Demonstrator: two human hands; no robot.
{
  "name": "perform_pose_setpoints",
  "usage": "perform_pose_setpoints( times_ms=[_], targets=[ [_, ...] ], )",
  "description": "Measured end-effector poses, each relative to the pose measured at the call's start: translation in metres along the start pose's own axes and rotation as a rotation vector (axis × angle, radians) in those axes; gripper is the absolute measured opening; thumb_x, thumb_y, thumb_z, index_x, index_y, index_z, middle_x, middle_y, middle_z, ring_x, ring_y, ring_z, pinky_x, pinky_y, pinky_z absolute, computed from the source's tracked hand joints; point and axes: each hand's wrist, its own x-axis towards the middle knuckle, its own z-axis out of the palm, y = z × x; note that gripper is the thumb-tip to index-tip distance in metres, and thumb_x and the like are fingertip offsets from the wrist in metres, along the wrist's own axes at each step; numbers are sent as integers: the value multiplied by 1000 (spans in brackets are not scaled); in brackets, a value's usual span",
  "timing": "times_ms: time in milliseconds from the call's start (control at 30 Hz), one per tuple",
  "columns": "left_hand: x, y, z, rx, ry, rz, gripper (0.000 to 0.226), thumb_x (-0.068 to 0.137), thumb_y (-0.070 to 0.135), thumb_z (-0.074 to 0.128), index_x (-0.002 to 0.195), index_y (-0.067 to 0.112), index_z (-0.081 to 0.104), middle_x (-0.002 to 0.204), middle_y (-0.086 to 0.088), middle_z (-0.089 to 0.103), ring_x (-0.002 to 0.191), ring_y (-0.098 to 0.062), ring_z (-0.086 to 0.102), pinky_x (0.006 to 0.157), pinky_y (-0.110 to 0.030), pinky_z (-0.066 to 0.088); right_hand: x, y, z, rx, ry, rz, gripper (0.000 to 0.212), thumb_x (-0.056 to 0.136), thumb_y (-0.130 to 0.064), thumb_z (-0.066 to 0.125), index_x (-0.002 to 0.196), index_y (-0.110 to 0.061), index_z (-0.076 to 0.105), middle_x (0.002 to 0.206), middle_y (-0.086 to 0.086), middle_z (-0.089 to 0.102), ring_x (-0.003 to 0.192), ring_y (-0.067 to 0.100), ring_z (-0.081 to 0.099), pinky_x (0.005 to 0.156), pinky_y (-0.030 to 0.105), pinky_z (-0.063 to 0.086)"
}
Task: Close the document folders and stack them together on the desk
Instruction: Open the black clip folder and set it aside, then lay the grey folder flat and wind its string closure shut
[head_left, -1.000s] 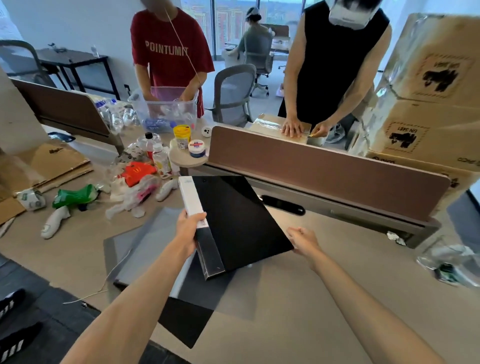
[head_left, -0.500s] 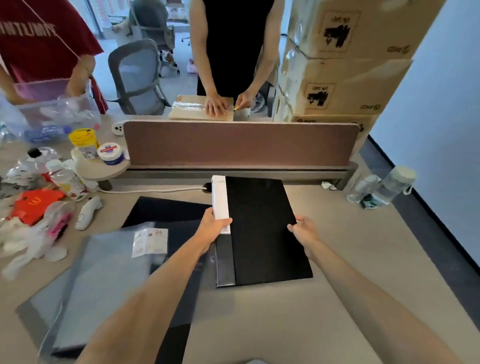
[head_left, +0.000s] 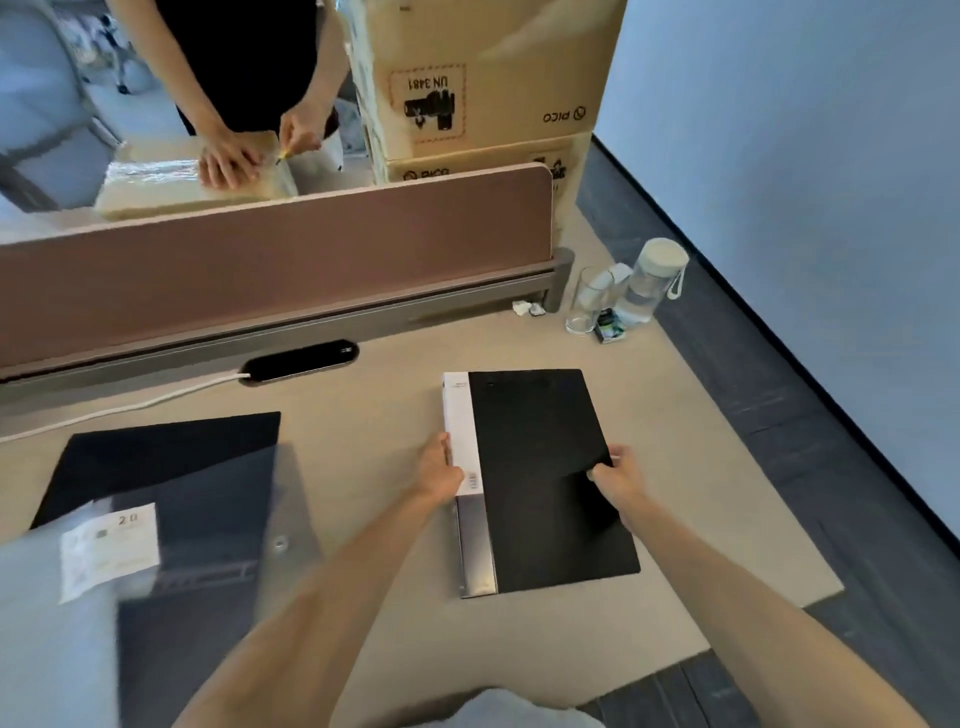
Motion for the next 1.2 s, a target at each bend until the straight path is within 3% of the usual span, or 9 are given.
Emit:
perform_pose_setpoints(
  times_ms=[67, 167, 267, 367, 467, 633, 733, 900, 1200],
  targets=[
    [7, 5, 16, 26, 0, -19, 65, 80, -14, 51, 140, 0, 33, 142, -15, 47, 128, -30, 49, 107, -42, 42, 22, 4, -10, -13, -8, -16, 18, 85, -1, 53, 89, -18, 57, 88, 3, 61, 95, 26, 56, 80, 31, 41],
    [9, 16, 32, 93, 18, -64, 64, 83, -10, 43, 144, 7, 32, 145, -12, 41, 131, -28, 44, 109, -33, 37, 52, 11, -17, -83, -59, -27, 33, 83, -9, 52, 114, -15, 60, 109, 6, 66, 105, 28, 59, 84, 33, 45],
    [9, 21, 43, 168, 43, -72, 60, 87, -7, 40, 143, 14, 36, 144, -11, 36, 129, -26, 43, 91, -20, 36, 62, 13, -12, -279, -26, -130, 31, 89, -15, 50, 119, -11, 59, 120, 10, 60, 117, 31, 54, 100, 41, 45],
    [9, 21, 47, 180, 65, -58, 56, 90, -1, 42, 143, 16, 37, 144, -9, 36, 126, -24, 46, 83, -18, 34, 54, 7, 1, -425, 8, -307, 38, 96, -21, 50, 132, -12, 50, 137, 7, 47, 130, 26, 43, 110, 38, 37],
    [0, 17, 38, 223, 69, -30, 51, 91, 1, 42, 141, 14, 40, 146, -10, 37, 130, -25, 43, 97, -24, 37, 47, -2, 24, -445, -107, -416, 33, 97, -21, 50, 129, -17, 53, 138, 4, 48, 129, 20, 44, 107, 33, 39],
    [-27, -10, 1, 407, 104, 129, 47, 88, 3, 45, 135, 13, 49, 152, -8, 30, 142, -23, 25, 117, -32, 24, 22, -20, 71, -467, -285, -560, 28, 97, -25, 49, 123, -18, 58, 130, 0, 53, 122, 17, 49, 100, 30, 43],
    [-45, -29, -31, 474, 151, 168, 48, 87, 4, 49, 134, 12, 50, 152, -11, 31, 142, -27, 26, 115, -33, 25, -2, -27, 105, -513, -385, -658, 28, 97, -29, 47, 118, -16, 60, 126, 2, 56, 119, 20, 50, 98, 36, 45],
    [-82, -73, -93, 555, 243, 124, 46, 90, 21, 51, 135, 19, 48, 153, -4, 33, 138, -26, 37, 109, -37, 37, -46, -29, 168, -612, -496, -796, 32, 95, -27, 48, 126, -15, 53, 129, 5, 55, 122, 23, 48, 99, 33, 39],
    [-150, -172, -209, 440, 419, -16, 43, 94, 24, 48, 136, 18, 47, 152, -1, 34, 140, -22, 32, 114, -38, 31, -126, -32, 306, -761, -600, -899, 36, 91, -26, 55, 123, -11, 57, 124, 13, 60, 118, 29, 53, 101, 32, 40]
  ],
)
